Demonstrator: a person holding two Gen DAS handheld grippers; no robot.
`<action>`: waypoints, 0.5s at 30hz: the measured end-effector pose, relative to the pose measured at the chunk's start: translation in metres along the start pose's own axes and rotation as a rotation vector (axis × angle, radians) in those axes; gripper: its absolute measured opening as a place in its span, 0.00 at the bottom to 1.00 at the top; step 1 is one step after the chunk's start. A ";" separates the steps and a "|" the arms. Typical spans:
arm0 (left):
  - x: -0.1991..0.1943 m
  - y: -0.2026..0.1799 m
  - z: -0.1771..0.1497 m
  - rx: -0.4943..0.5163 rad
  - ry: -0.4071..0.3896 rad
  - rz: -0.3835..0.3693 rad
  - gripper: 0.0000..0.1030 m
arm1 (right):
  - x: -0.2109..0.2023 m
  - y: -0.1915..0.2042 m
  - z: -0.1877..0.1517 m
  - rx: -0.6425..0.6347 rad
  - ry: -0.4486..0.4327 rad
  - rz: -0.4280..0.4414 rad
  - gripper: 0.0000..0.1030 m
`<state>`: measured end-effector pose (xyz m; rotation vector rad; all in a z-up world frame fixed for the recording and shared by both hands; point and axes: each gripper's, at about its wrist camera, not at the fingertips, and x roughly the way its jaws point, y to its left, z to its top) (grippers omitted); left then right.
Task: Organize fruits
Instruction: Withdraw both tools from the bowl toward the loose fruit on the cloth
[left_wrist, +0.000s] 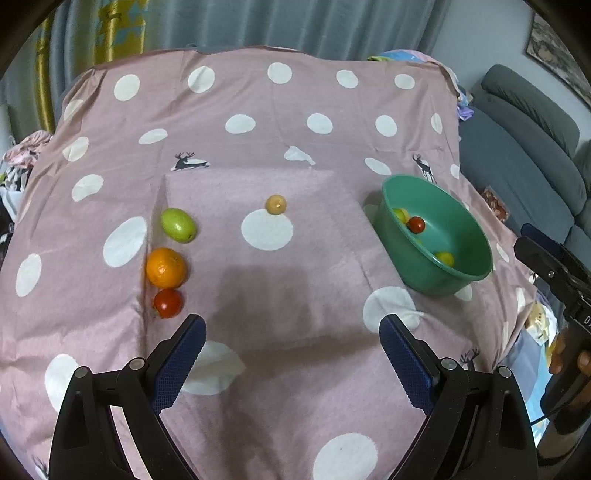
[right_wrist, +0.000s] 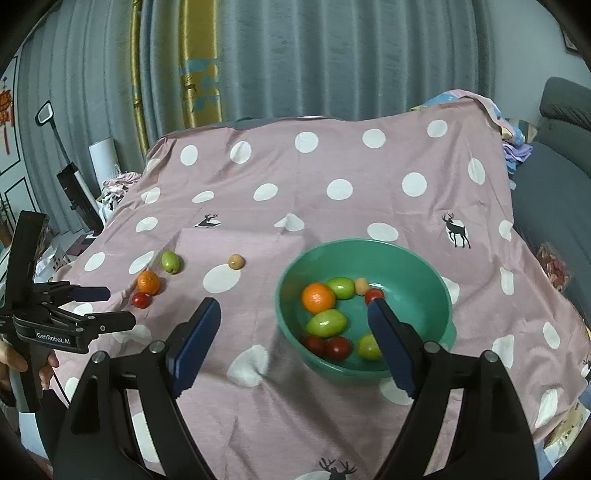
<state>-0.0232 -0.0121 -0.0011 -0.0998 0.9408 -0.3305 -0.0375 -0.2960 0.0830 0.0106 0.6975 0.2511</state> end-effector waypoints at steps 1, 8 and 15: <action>-0.001 0.003 -0.001 -0.004 -0.002 -0.002 0.92 | -0.001 0.003 0.000 -0.005 0.001 0.001 0.80; -0.003 0.022 -0.008 -0.040 -0.003 -0.006 0.92 | 0.007 0.026 0.004 -0.049 0.028 0.018 0.80; -0.006 0.047 -0.015 -0.089 -0.015 -0.005 0.92 | 0.025 0.057 0.006 -0.108 0.072 0.068 0.80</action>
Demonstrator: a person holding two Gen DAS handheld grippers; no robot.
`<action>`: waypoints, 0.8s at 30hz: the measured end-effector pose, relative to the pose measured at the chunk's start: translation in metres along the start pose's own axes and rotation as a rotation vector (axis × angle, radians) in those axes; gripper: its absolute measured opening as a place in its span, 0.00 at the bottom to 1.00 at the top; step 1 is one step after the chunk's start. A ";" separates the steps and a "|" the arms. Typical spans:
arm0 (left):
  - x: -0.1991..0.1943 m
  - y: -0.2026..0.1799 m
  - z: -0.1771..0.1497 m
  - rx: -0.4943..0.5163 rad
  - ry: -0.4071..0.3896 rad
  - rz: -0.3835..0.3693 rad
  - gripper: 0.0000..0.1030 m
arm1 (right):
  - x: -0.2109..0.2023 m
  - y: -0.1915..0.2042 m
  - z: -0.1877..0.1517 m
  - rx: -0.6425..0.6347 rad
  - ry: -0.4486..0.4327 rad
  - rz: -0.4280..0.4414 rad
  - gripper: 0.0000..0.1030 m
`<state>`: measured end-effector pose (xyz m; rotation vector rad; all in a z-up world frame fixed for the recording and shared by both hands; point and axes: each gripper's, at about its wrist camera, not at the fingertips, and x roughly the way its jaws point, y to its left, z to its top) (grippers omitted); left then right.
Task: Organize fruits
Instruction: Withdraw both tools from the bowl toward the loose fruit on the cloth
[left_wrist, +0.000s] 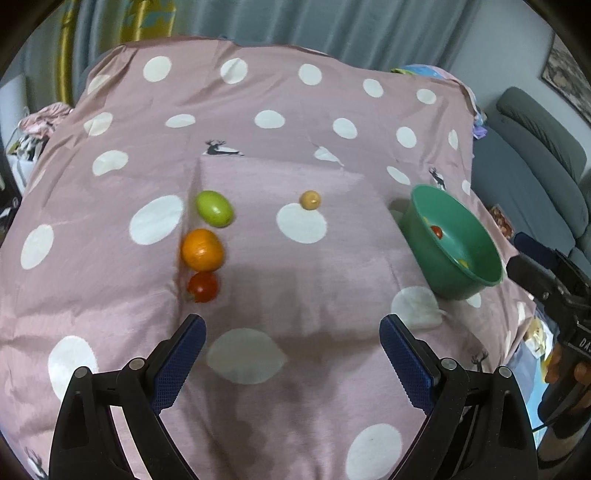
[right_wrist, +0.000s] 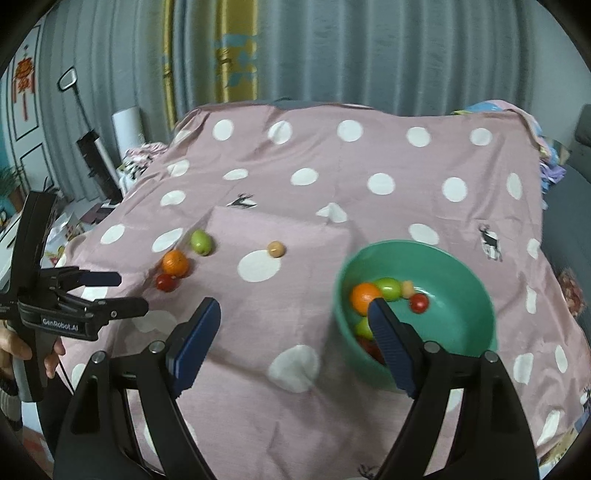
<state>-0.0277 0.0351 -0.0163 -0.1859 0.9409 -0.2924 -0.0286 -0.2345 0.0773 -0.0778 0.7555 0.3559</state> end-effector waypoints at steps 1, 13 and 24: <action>0.000 0.003 0.000 -0.005 0.000 0.003 0.92 | 0.004 0.005 0.001 -0.006 0.009 0.017 0.80; 0.003 0.031 -0.007 -0.006 -0.007 0.045 0.92 | 0.057 0.036 0.000 0.003 0.128 0.197 0.80; 0.014 0.040 0.003 0.032 -0.020 0.035 0.92 | 0.095 0.040 0.001 0.077 0.205 0.307 0.80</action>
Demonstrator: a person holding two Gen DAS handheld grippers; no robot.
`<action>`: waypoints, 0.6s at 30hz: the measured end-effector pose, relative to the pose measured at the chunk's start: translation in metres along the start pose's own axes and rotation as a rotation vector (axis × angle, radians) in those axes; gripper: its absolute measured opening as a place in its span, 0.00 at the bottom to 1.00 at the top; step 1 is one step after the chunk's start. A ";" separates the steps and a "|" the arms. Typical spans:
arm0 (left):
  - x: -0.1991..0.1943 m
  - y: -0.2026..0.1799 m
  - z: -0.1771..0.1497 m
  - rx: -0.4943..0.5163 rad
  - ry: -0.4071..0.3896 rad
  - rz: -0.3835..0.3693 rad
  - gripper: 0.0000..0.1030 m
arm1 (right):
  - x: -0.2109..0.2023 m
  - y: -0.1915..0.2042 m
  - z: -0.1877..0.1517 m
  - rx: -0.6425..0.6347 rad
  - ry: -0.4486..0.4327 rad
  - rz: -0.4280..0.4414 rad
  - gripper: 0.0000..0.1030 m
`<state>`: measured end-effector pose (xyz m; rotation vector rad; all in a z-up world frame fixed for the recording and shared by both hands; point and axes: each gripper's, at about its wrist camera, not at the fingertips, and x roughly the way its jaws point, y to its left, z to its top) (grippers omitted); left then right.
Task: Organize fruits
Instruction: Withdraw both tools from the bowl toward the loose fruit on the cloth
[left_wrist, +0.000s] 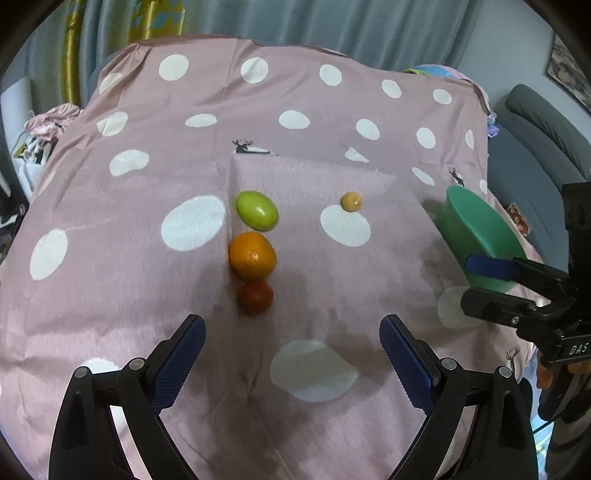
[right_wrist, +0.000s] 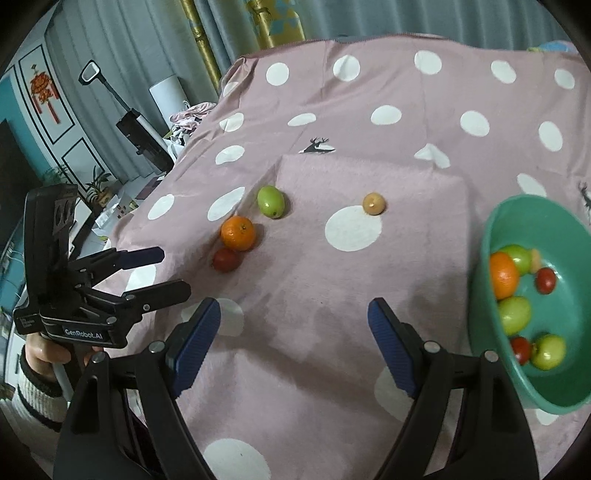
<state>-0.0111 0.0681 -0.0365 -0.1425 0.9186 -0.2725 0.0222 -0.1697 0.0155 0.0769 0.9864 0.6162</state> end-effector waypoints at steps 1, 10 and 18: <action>0.001 0.000 0.002 0.007 0.001 -0.002 0.92 | 0.002 -0.001 0.001 0.005 0.004 0.007 0.80; 0.014 0.006 0.013 0.017 0.003 -0.029 0.92 | 0.023 -0.020 0.010 0.065 0.030 0.024 0.80; 0.022 -0.002 0.012 0.069 0.033 -0.088 0.92 | 0.035 -0.034 0.015 0.101 0.036 0.024 0.80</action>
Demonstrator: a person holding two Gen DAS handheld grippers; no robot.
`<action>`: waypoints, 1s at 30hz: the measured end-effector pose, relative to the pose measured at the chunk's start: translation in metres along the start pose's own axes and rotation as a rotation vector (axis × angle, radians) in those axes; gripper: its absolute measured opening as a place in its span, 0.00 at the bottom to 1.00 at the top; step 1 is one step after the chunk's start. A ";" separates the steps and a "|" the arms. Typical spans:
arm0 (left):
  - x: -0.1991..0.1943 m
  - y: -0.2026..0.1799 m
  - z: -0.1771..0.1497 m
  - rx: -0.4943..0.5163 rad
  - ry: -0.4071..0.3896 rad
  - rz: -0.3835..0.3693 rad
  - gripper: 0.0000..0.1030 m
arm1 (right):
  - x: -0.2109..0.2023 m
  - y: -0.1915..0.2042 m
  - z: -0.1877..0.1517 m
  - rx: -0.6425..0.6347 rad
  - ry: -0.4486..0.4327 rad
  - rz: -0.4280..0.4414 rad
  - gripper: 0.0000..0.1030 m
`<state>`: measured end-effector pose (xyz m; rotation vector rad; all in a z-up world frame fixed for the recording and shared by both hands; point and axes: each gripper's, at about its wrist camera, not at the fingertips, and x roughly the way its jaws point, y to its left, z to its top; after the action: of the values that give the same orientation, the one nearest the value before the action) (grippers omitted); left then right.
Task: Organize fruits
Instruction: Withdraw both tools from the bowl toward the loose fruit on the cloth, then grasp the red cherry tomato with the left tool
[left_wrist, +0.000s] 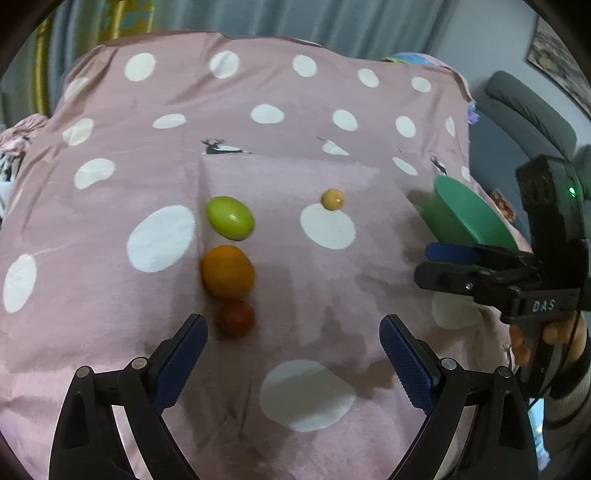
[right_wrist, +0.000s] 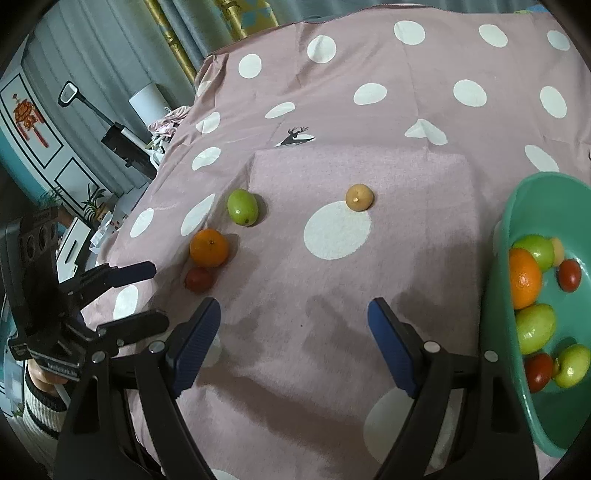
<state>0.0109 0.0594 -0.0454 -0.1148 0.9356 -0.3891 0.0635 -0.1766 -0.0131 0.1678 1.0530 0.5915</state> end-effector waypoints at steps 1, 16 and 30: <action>0.001 -0.001 0.001 0.007 0.005 -0.007 0.92 | 0.001 -0.001 0.000 0.004 0.002 0.003 0.80; 0.045 0.004 0.014 0.012 0.128 0.107 0.74 | 0.004 -0.013 -0.005 0.035 0.007 0.045 0.80; 0.072 -0.019 0.018 0.275 0.338 0.246 0.69 | -0.001 -0.021 -0.009 0.053 -0.004 0.064 0.80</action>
<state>0.0583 0.0136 -0.0841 0.3239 1.2036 -0.3094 0.0632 -0.1964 -0.0255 0.2503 1.0628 0.6213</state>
